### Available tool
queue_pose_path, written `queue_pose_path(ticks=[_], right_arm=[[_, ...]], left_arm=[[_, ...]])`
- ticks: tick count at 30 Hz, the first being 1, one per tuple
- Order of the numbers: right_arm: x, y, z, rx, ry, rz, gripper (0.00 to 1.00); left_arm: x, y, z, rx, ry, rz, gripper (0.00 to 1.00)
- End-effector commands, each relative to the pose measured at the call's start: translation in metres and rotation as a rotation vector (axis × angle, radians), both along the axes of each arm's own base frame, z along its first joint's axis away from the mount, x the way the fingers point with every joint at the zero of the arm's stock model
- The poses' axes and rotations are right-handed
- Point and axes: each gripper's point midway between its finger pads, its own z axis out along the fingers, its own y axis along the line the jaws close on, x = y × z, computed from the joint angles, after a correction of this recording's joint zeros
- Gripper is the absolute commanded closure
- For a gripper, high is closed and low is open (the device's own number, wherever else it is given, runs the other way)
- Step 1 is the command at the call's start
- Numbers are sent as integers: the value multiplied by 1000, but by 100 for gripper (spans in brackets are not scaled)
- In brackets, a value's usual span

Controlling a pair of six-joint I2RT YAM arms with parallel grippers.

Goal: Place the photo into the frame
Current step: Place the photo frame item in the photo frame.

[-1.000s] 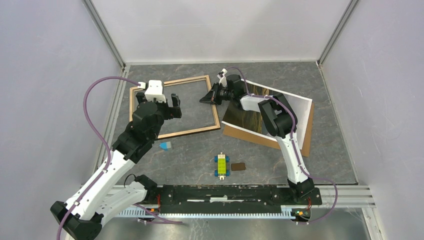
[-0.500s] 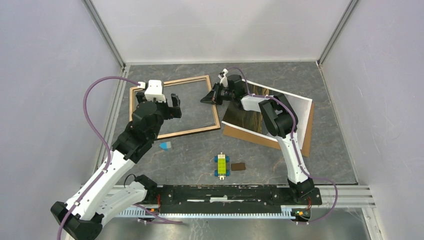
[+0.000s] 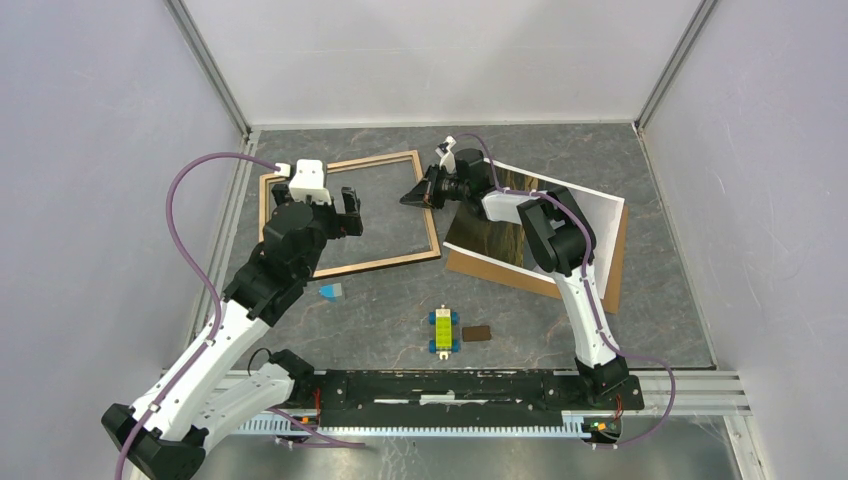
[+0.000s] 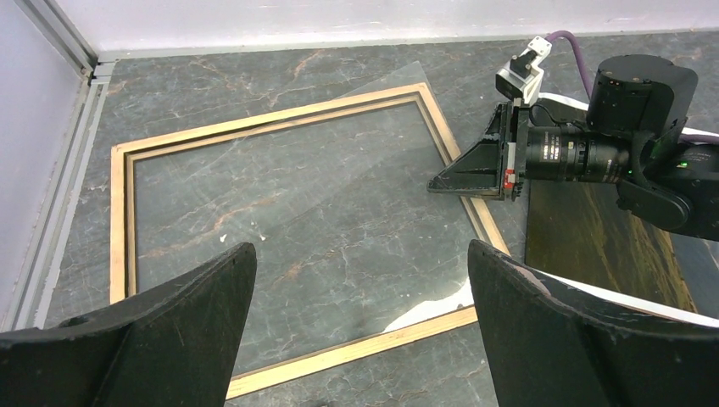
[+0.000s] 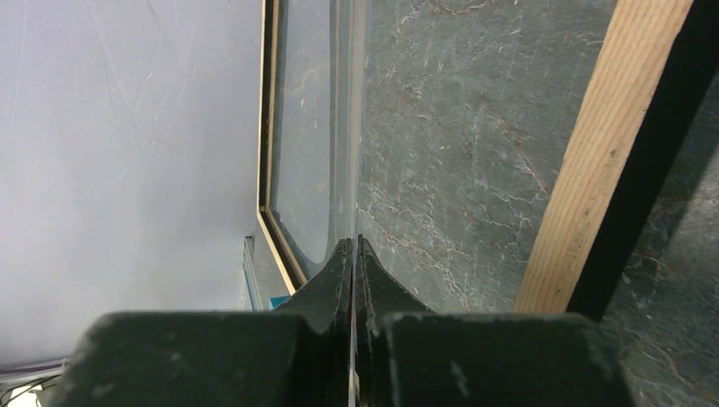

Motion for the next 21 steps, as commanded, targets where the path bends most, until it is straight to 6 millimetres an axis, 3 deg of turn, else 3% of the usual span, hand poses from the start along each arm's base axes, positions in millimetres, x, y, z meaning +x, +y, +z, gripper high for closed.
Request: queue_pose_path(ticks=[1, 21], right_arm=[[10, 8, 35, 59, -117, 18, 95], [18, -1, 37, -86, -166, 4, 58]], left_arm=[[2, -3, 16, -78, -42, 4, 0], [-6, -1, 26, -115, -71, -13, 0]])
